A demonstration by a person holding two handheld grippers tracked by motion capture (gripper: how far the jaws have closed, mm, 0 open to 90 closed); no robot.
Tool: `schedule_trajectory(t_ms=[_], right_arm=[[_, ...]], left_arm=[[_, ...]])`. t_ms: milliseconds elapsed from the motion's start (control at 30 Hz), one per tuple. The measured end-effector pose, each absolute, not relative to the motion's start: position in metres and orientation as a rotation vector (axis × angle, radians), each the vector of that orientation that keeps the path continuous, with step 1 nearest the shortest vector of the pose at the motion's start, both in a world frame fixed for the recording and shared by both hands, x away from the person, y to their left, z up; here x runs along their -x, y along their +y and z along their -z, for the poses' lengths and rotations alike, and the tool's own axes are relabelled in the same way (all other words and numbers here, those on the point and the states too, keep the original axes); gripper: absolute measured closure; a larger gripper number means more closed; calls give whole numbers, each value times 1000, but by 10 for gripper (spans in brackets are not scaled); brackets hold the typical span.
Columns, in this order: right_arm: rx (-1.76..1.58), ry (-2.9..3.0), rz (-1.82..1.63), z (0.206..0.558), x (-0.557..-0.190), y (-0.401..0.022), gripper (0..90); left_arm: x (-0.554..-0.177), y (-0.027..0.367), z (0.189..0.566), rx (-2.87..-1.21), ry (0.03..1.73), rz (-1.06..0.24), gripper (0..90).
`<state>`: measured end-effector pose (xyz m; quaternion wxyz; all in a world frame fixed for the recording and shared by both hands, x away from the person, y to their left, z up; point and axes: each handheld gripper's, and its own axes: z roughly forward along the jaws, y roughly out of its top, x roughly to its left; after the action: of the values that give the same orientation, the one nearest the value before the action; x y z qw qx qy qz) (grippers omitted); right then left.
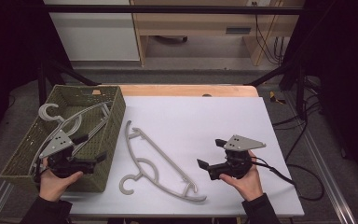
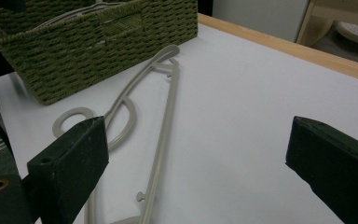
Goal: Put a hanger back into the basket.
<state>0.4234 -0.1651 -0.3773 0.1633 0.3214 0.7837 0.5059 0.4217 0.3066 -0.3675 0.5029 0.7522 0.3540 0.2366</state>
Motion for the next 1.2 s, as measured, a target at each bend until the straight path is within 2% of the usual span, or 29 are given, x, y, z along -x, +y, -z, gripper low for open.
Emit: schedule_trajectory(t_ms=[633, 767, 1200], right_arm=[[-839, 2462, -1278, 391, -431, -105, 113], [-815, 2535, -1197, 401, -430, -94, 171], [-742, 2665, -1131, 424, -419, -74, 267]], left_arm=[[-422, 312, 366, -1824, 848, -573, 47], [-421, 312, 366, -1824, 846, -573, 48], [-421, 313, 366, -1827, 844, -574, 51]])
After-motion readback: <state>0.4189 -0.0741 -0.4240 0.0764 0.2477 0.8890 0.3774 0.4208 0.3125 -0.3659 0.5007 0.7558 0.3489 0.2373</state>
